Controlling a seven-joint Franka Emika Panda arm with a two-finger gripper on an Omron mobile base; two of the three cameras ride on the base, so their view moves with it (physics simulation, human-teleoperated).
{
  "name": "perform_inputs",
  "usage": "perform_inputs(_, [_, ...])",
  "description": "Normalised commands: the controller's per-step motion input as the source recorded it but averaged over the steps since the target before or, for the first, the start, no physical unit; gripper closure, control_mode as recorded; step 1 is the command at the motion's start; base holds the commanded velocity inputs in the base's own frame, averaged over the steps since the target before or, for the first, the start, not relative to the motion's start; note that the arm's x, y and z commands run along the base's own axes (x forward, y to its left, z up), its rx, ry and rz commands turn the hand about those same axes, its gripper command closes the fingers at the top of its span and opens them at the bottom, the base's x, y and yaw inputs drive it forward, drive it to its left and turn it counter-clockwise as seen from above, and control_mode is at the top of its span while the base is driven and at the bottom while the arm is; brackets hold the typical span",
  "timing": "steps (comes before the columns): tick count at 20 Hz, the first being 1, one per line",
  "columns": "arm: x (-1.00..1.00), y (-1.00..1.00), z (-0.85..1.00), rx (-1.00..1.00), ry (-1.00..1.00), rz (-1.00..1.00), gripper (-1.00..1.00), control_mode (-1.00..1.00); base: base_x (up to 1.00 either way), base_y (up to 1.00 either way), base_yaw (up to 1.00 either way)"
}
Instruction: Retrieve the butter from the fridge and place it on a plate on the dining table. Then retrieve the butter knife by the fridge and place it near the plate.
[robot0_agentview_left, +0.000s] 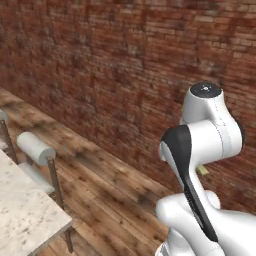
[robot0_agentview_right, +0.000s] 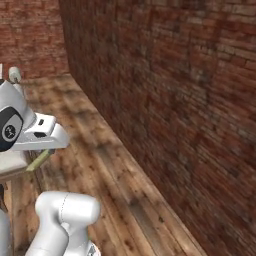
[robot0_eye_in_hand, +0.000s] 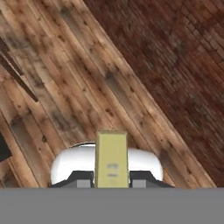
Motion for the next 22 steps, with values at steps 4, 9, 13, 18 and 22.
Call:
perform_inputs(4, [0.00,0.00,0.00,0.00,0.00,0.00,1.00,1.00,1.00,-0.59,0.47])
perform_inputs(9, [0.00,0.00,0.00,0.00,0.00,0.00,1.00,1.00,0.99,-0.46,0.53])
perform_inputs(13, [0.00,0.00,0.00,0.00,0.00,0.00,1.00,1.00,1.00,-0.14,0.58])
perform_inputs(18, [0.00,0.00,0.00,0.00,0.00,0.00,1.00,1.00,1.00,-0.15,0.57])
perform_inputs(22, [0.00,0.00,0.00,0.00,0.00,0.00,1.00,1.00,1.00,-0.51,0.57])
